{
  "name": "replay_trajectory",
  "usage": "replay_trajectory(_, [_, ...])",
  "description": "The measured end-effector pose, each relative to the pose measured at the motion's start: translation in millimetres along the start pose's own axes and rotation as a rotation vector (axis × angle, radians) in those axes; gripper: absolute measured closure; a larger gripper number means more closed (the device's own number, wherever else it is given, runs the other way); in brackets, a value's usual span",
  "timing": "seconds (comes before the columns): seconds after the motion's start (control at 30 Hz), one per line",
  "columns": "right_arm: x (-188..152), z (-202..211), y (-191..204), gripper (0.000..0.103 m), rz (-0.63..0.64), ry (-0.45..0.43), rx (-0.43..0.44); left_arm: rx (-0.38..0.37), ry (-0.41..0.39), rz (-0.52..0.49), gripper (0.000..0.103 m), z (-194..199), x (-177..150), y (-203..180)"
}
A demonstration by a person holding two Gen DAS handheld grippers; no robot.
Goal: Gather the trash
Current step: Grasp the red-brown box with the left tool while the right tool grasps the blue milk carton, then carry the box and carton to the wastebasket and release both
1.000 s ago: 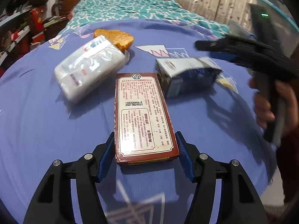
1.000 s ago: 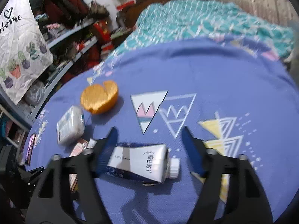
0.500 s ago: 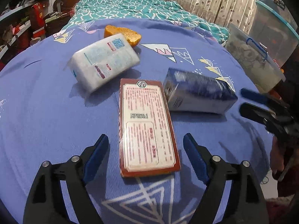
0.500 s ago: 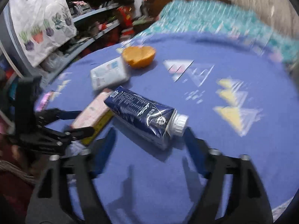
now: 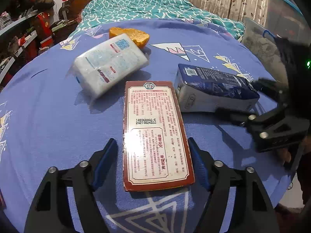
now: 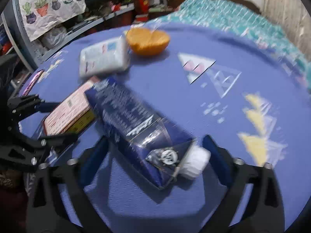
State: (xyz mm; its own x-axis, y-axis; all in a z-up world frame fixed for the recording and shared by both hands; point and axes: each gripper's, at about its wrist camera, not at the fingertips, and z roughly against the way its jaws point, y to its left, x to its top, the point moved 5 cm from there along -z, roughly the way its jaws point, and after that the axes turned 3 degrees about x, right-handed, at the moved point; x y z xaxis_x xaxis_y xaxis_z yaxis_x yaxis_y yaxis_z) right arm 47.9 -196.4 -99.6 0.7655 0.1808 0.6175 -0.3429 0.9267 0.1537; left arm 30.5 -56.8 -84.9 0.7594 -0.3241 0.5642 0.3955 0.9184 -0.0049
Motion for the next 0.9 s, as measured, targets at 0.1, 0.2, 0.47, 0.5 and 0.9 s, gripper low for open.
replay_trajectory(0.1, [-8.1,10.2,2.5,0.032,-0.042,-0.014,0.015,0.004,-0.007,-0.001,0.043,0.2,1.1,1.6])
replay_trajectory(0.2, [-21.6,24.1,-0.4,0.035,-0.089,-0.032,-0.028,-0.033,-0.009,-0.007,0.044,1.4,2.1,-2.6])
replay_trajectory(0.47, [-69.2,73.0,-39.2,0.038,-0.317,-0.106,-0.172,-0.172,-0.024,-0.101,0.044,5.5,4.1,-39.9])
replay_trajectory(0.5, [-77.1,80.7,-46.4,0.038,-0.355,-0.120,-0.193,-0.183,-0.021,-0.114,0.044,4.1,6.3,-45.9])
replay_trajectory(0.9, [-125.5,139.9,-116.8,0.043,-0.524,-0.214,-0.418,-0.364,0.003,-0.295,0.044,-17.5,62.9,-168.9])
